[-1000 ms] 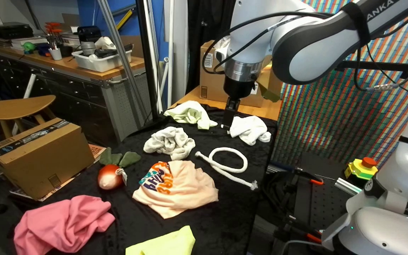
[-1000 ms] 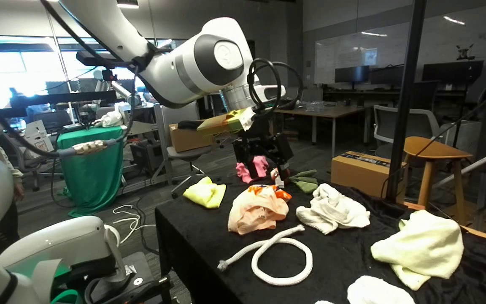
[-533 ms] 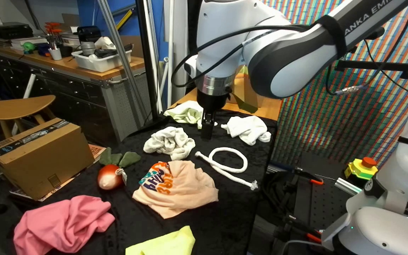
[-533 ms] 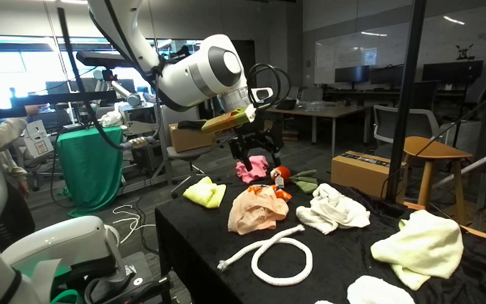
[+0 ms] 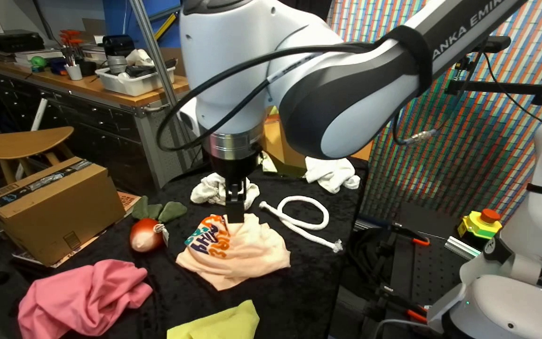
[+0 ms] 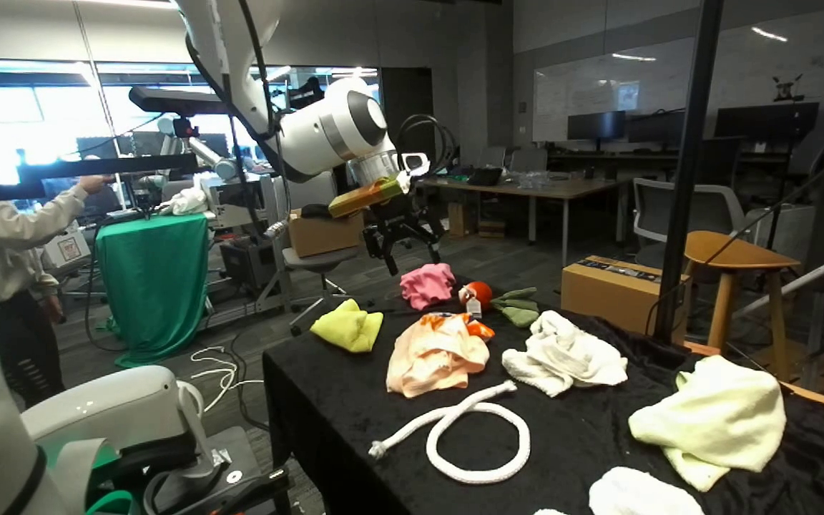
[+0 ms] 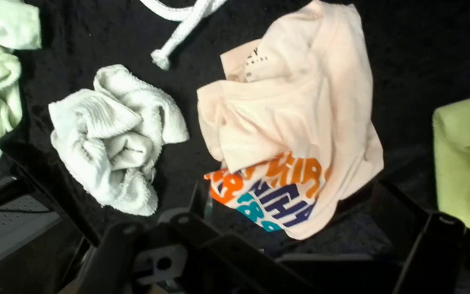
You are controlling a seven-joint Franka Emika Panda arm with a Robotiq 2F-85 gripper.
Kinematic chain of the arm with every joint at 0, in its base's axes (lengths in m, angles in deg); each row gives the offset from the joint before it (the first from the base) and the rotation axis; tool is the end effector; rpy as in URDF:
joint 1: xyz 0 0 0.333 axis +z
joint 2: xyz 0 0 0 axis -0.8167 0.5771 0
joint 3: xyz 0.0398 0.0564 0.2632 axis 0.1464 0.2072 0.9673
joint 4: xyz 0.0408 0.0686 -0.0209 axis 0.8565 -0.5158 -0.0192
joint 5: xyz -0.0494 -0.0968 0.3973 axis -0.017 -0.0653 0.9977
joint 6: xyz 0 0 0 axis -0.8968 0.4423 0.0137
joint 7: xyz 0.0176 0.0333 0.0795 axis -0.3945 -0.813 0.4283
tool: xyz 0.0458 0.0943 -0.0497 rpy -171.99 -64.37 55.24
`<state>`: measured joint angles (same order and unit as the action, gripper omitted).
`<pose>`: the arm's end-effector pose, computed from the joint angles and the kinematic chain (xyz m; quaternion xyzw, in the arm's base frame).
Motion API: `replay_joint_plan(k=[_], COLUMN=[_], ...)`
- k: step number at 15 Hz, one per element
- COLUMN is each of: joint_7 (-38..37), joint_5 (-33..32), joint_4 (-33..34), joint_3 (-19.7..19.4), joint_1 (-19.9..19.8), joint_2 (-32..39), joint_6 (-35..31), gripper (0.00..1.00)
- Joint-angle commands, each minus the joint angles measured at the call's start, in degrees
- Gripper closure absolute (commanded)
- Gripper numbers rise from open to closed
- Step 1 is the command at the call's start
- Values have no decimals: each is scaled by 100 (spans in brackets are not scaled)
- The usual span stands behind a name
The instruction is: Put all the items on the table in one place
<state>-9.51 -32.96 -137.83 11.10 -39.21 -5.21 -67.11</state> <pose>0.5071 0.2839 0.2868 0.9375 0.3037 0.0604 0.1585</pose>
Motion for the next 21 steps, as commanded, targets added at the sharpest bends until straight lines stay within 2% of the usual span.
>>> replay_joint_plan(k=[1,12,16,21], joint_7=[-63,154,99,-60], joint_5=[-129,-303,-205,-199], joint_4=[1238,3518,4317,4901], joint_3=[-21,-439,-558,-789], joint_1=[459,1373,1618,1962], joint_2=[820,2352,2952,3384], joint_6=[590,937,695,452], gripper=[0,0,0,0])
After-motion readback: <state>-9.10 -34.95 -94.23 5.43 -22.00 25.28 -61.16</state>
